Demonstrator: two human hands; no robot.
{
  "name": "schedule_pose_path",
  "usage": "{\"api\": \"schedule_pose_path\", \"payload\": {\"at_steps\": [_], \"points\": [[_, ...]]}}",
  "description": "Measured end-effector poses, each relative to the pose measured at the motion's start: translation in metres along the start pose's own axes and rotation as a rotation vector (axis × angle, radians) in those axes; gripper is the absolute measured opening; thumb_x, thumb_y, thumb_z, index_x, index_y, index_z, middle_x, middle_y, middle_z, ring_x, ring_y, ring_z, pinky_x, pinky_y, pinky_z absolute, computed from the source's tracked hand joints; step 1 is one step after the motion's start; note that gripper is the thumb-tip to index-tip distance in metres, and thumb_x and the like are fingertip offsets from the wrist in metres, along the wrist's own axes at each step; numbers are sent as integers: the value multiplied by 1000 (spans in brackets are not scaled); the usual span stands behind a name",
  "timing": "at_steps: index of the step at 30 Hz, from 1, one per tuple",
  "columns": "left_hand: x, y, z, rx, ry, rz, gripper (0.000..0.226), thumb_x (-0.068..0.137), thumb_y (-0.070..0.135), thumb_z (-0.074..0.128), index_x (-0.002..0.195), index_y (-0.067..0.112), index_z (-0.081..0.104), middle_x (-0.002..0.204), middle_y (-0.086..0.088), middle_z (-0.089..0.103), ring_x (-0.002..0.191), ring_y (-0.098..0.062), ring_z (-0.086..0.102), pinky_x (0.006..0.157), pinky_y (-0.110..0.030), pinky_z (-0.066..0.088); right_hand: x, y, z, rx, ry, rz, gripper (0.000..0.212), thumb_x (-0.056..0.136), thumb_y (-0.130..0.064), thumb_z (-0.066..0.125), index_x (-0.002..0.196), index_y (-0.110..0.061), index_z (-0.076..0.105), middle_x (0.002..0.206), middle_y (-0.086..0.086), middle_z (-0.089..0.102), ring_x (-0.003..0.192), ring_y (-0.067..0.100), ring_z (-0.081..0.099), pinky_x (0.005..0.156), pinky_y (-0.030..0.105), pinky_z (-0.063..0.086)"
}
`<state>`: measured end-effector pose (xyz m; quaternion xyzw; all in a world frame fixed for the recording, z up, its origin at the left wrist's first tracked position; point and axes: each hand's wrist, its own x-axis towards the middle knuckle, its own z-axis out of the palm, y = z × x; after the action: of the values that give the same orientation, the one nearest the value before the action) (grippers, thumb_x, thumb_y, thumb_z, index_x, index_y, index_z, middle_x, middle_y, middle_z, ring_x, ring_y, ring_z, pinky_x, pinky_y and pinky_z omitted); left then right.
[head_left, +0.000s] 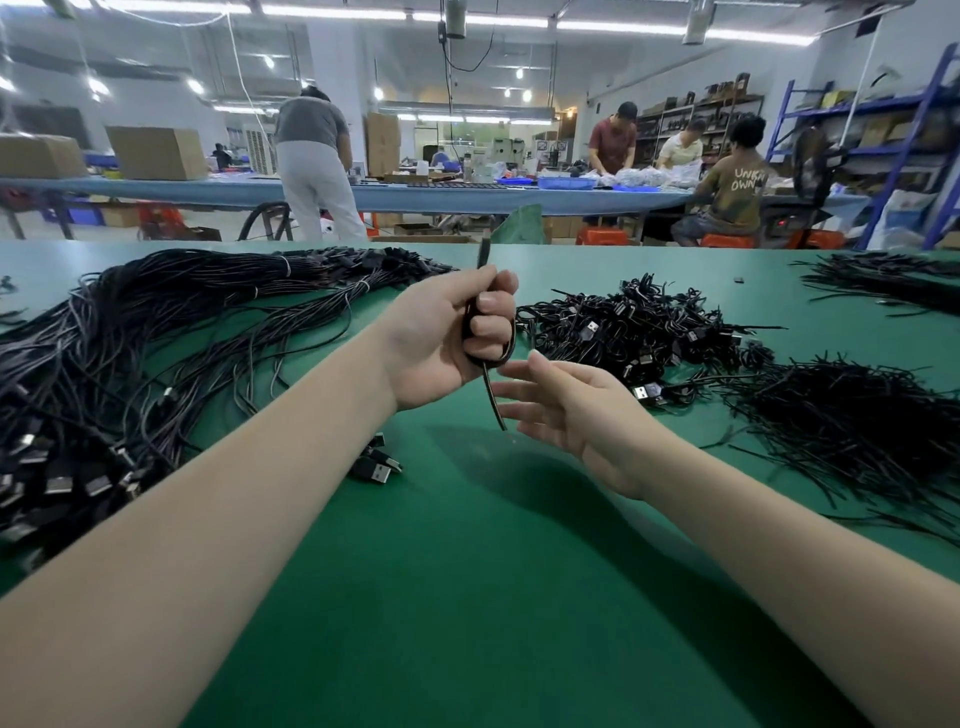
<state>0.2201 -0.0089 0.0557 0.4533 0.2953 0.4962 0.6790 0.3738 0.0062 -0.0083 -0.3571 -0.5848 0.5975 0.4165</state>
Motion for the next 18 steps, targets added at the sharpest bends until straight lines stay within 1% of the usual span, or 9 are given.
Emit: {"api": "schedule_pose_path", "payload": {"at_steps": [2, 4, 8, 11, 13, 15, 16, 17, 18], "points": [[3, -9, -1, 36, 4, -55, 28, 103, 28, 33, 82, 17, 48, 57, 10, 42, 44, -2, 37, 42, -13, 25, 0, 1, 1, 72, -1, 19, 22, 96, -31, 54, 92, -16, 69, 86, 1, 75, 74, 14, 70, 74, 28, 57], [6, -17, -2, 80, 29, -101, 28, 103, 28, 33, 82, 17, 48, 57, 9, 45, 46, -4, 42, 43, -13, 30, 1, 3, 2, 120, 29, 31, 17, 95, -26, 58, 92, -12, 67, 77, 2, 72, 67, 15, 70, 65, 26, 57], [9, -22, -4, 148, 115, -131, 31, 103, 29, 36, 80, 17, 51, 59, 6, 48, 58, -9, 47, 51, -16, 43, 2, 8, -1, 167, 77, 42, 16, 92, -25, 62, 86, -11, 65, 63, -2, 67, 59, 14, 67, 62, 27, 57], [12, -26, -4, 304, 234, -117, 33, 102, 31, 42, 76, 17, 56, 65, 4, 51, 55, -9, 52, 54, -19, 44, 3, 11, -1, 160, 107, 25, 14, 92, -21, 61, 85, -10, 67, 59, -4, 64, 53, 10, 61, 59, 25, 56], [13, -29, -4, 354, 273, -67, 32, 100, 31, 46, 76, 18, 61, 78, 3, 58, 58, -10, 56, 63, -23, 43, 3, 11, -1, 173, 108, 18, 17, 93, -19, 59, 84, -10, 70, 58, -4, 63, 50, 9, 56, 56, 24, 55], [13, -30, -4, 203, 205, -56, 31, 101, 28, 44, 79, 16, 62, 98, 1, 66, 70, -13, 59, 72, -26, 47, 3, 10, 0, 180, 102, 19, 21, 93, -20, 59, 78, -13, 71, 58, -4, 62, 50, 9, 52, 58, 26, 56], [11, -30, -4, 93, 160, -74, 32, 101, 28, 43, 79, 15, 62, 103, -1, 68, 78, -16, 62, 73, -27, 50, 3, 9, 0, 180, 103, 20, 25, 93, -19, 59, 72, -15, 72, 58, -4, 62, 50, 9, 50, 61, 27, 56], [11, -31, -4, 12, 133, -85, 32, 101, 28, 41, 78, 15, 61, 101, -2, 70, 86, -18, 63, 73, -27, 51, 2, 8, 0, 175, 103, 21, 29, 94, -19, 59, 68, -16, 72, 58, -5, 61, 51, 9, 49, 64, 29, 54], [11, -33, -4, -21, 127, -84, 33, 101, 28, 41, 78, 16, 60, 95, -1, 70, 92, -19, 63, 76, -27, 52, 2, 7, -1, 163, 96, 22, 31, 94, -20, 58, 67, -17, 72, 58, -5, 60, 51, 9, 48, 66, 30, 52]]}}
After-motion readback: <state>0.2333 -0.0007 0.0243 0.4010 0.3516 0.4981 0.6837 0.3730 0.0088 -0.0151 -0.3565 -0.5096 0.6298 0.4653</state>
